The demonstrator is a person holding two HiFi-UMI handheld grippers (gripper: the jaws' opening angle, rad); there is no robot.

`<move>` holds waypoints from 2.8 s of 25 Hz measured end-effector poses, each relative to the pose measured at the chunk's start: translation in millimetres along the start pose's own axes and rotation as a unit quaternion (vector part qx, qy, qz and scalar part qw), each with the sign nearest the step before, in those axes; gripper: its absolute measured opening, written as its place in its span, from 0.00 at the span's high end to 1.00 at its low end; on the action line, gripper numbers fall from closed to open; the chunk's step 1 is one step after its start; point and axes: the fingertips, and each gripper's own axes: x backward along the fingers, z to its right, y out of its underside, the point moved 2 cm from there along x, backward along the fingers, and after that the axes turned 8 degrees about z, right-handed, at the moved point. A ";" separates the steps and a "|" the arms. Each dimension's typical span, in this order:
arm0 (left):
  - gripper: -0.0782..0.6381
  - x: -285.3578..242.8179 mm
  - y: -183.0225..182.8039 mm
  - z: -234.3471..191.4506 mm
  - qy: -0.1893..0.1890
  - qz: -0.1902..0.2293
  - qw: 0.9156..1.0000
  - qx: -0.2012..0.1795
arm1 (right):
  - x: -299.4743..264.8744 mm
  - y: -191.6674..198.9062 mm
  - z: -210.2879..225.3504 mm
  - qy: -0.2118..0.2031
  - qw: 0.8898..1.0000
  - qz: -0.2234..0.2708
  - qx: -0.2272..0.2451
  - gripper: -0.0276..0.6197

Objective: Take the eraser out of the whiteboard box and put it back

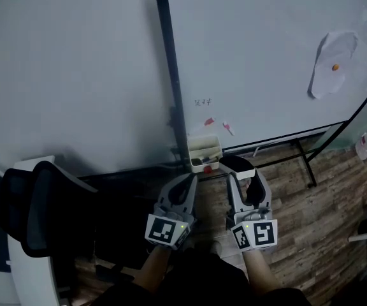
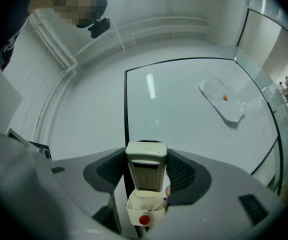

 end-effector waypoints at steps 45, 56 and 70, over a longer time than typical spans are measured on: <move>0.88 20.4 58.6 -97.1 -0.094 -0.030 0.995 0.018 | -132.2 158.6 -27.1 -0.018 0.986 -0.163 0.022 0.60; 0.88 33.7 67.3 -110.6 -0.107 -0.032 0.994 0.011 | -135.1 194.7 -30.9 -0.006 0.972 -0.226 0.065 0.60; 0.88 33.5 58.6 -106.0 -0.106 -0.022 0.994 0.013 | -128.9 153.7 -33.9 -0.019 0.986 -0.164 0.033 0.56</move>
